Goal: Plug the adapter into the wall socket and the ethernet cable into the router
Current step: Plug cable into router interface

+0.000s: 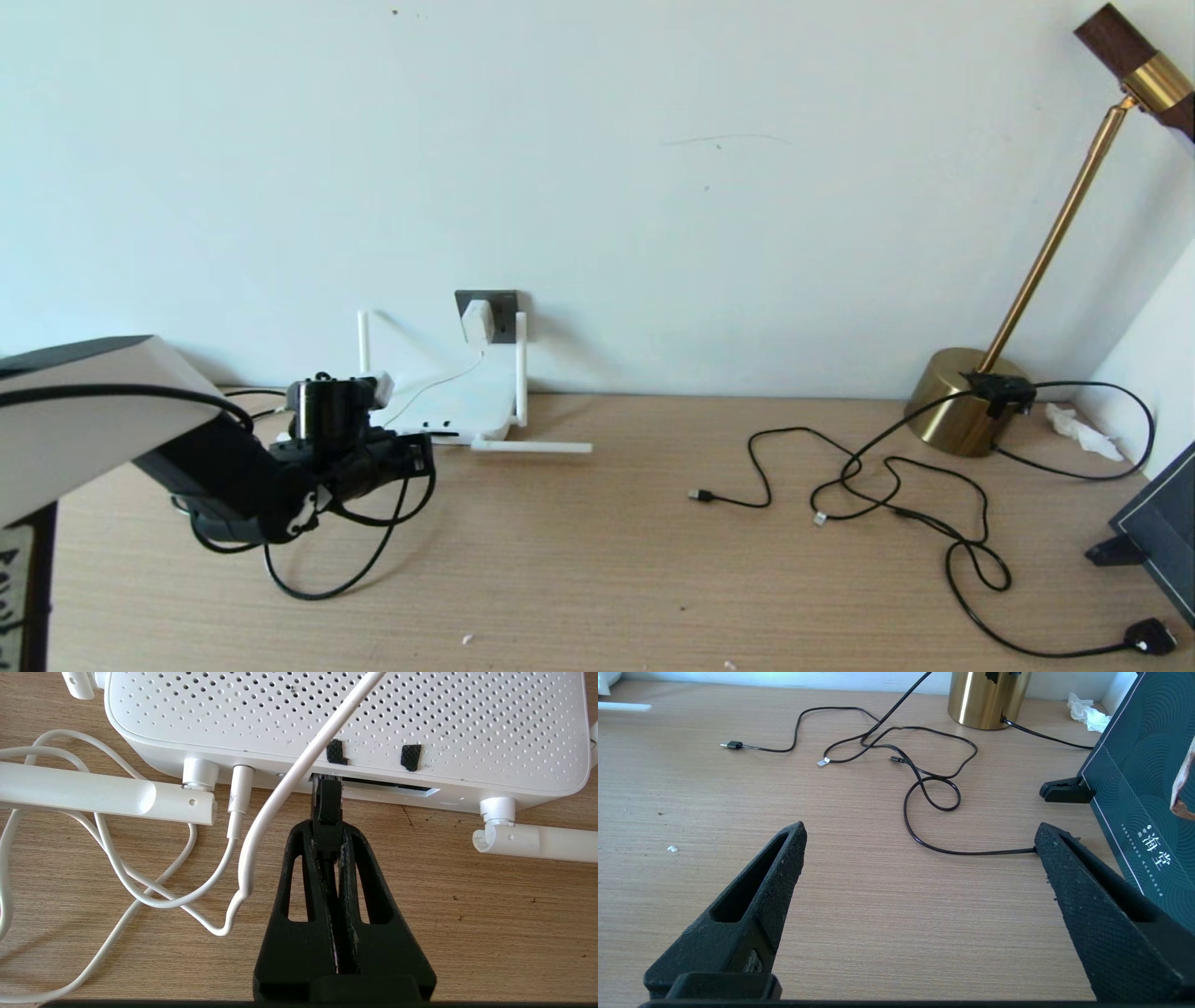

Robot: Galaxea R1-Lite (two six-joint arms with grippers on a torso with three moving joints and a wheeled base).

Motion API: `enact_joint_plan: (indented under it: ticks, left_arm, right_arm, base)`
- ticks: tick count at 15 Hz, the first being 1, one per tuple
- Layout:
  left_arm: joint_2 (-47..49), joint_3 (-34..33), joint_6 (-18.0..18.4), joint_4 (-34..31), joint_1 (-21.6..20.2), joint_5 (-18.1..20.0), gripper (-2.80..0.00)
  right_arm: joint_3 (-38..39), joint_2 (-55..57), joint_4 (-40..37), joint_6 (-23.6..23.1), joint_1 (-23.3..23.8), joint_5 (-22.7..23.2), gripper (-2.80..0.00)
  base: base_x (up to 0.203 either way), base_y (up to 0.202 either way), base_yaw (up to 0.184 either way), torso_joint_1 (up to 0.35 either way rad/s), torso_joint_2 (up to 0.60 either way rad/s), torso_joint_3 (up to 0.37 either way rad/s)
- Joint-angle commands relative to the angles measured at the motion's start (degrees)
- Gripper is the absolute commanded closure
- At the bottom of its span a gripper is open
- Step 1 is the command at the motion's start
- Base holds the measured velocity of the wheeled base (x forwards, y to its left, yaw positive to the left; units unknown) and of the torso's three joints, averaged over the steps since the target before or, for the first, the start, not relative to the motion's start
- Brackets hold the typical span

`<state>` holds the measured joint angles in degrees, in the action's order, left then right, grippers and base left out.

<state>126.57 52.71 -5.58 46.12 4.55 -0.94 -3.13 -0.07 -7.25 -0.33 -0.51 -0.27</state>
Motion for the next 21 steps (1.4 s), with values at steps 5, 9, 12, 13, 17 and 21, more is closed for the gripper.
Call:
enact_joint_plan:
  ticks: [5,9,12,13,17,21]
  left_arm:
    - [-0.10,0.29,0.05,0.55,0.02,-0.03,0.00]
    - [-0.48,0.29,1.10,0.55,0.05,-0.03,0.00]
    - [-0.49,0.29,1.19,0.55,0.02,-0.03,0.00]
    - [-0.40,0.29,1.19,0.55,0.02,-0.03,0.00]
    - [-0.10,0.29,1.19,0.55,-0.06,-0.03,0.00]
    - [-0.01,0.73,1.19,-0.04,-0.06,-0.03,0.00]
  right_arm:
    - [0.01,0.07,-0.04,-0.03,-0.02,0.00,-2.80]
    - [0.02,0.07,-0.04,-0.02,-0.02,0.00,-2.80]
    - [0.06,0.07,-0.04,-0.02,-0.02,0.00,-2.80]
    - [0.05,0.07,-0.04,-0.03,-0.02,0.00,-2.80]
    - [-0.03,0.07,-0.04,-0.02,-0.02,0.00,-2.80]
    - [0.00,0.07,-0.04,-0.02,-0.02,0.00,-2.80]
  base:
    - [0.000,0.000,0.000,0.000,0.00,0.000]
    - [0.000,0.000,0.000,0.000,0.00,0.000]
    - [0.000,0.000,0.000,0.000,0.00,0.000]
    - [0.000,0.000,0.000,0.000,0.00,0.000]
    - [0.000,0.000,0.000,0.000,0.00,0.000]
    - [0.000,0.000,0.000,0.000,0.00,0.000]
